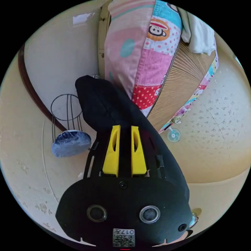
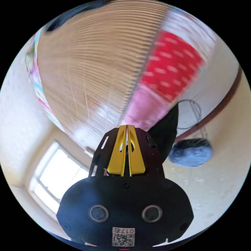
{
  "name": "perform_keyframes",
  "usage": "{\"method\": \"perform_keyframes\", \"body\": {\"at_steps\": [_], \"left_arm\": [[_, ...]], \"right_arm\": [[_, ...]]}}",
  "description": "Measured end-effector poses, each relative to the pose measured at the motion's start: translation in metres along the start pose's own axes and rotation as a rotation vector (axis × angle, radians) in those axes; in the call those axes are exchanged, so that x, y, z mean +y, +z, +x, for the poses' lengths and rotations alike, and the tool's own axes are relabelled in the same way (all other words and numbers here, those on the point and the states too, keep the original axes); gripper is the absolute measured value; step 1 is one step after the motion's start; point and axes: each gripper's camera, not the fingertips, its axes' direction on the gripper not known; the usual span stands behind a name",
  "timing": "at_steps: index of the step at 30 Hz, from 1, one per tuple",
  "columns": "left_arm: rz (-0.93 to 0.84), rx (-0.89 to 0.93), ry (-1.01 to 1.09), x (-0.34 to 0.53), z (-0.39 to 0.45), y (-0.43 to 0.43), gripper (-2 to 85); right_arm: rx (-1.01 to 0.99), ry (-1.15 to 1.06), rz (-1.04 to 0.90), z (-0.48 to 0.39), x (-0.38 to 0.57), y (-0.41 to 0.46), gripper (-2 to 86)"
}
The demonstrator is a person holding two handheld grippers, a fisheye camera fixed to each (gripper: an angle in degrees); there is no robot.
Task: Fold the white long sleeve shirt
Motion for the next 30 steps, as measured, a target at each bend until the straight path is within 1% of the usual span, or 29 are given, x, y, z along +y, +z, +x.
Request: {"method": "perform_keyframes", "body": {"at_steps": [1,2,3,5,7,9,10,11,13,15,16,17,18,19,21,22,24,25,27,28,29,30], "left_arm": [[0.010,-0.004,0.008,0.000,0.004,-0.007,7.2],[0.050,-0.021,0.029,0.001,0.015,-0.023,7.3],[0.089,-0.041,0.045,0.001,0.027,-0.038,7.4],[0.114,-0.071,0.073,-0.001,0.047,-0.050,7.5],[0.118,-0.135,0.126,-0.006,0.074,-0.058,7.7],[0.071,-0.208,0.277,-0.018,0.122,-0.060,7.9],[0.049,-0.227,0.305,-0.023,0.134,-0.059,8.0],[0.018,-0.286,0.358,-0.031,0.162,-0.059,8.3],[0.021,-0.379,0.460,-0.042,0.211,-0.063,8.6],[0.110,-0.511,0.571,-0.051,0.278,-0.078,8.9],[0.144,-0.542,0.585,-0.053,0.293,-0.083,8.9],[0.211,-0.581,0.595,-0.059,0.320,-0.094,8.8],[0.262,-0.572,0.583,-0.068,0.339,-0.104,8.6],[0.280,-0.551,0.572,-0.073,0.346,-0.109,8.3],[0.322,-0.447,0.496,-0.096,0.357,-0.118,5.8],[0.317,-0.430,0.466,-0.102,0.354,-0.116,4.9],[0.241,-0.351,0.325,-0.126,0.330,-0.090,0.2],[0.254,-0.293,0.316,-0.126,0.322,-0.084,-0.1],[0.359,-0.063,0.296,-0.110,0.292,-0.069,-0.8],[0.360,-0.023,0.302,-0.106,0.286,-0.064,-0.8],[0.326,0.017,0.329,-0.099,0.277,-0.050,-0.9],[0.256,0.008,0.370,-0.093,0.273,-0.036,-0.9]], "right_arm": [[0.090,-0.035,-0.009,-0.026,-0.004,0.005,0.4],[0.282,-0.062,-0.010,-0.073,-0.009,0.018,0.4],[0.467,-0.053,0.027,-0.115,-0.008,0.030,0.3],[0.635,-0.073,0.110,-0.170,0.001,0.047,0.3],[0.619,-0.200,0.118,-0.213,0.013,0.069,0.3],[0.551,-0.328,0.078,-0.246,0.032,0.099,0.3],[0.524,-0.364,0.067,-0.251,0.037,0.105,0.3],[0.478,-0.436,0.049,-0.255,0.045,0.114,0.3],[0.459,-0.499,0.022,-0.250,0.048,0.121,0.3],[0.421,-0.506,-0.017,-0.219,0.037,0.113,0.3],[0.393,-0.495,-0.026,-0.207,0.033,0.109,0.4],[0.319,-0.455,-0.038,-0.179,0.026,0.097,0.4],[0.227,-0.394,-0.034,-0.147,0.021,0.083,0.4],[0.178,-0.355,-0.024,-0.128,0.019,0.075,0.4],[0.010,-0.186,0.084,-0.056,0.029,0.045,0.4],[-0.027,-0.147,0.117,-0.039,0.034,0.039,0.4],[-0.145,0.025,0.216,0.029,0.059,0.027,0.2],[-0.169,0.071,0.233,0.044,0.065,0.027,0.2],[-0.283,0.237,0.327,0.092,0.093,0.032,0.2],[-0.326,0.277,0.355,0.102,0.099,0.036,0.2],[-0.432,0.342,0.407,0.116,0.110,0.044,0.2],[-0.569,0.385,0.461,0.127,0.117,0.055,0.2]]}}
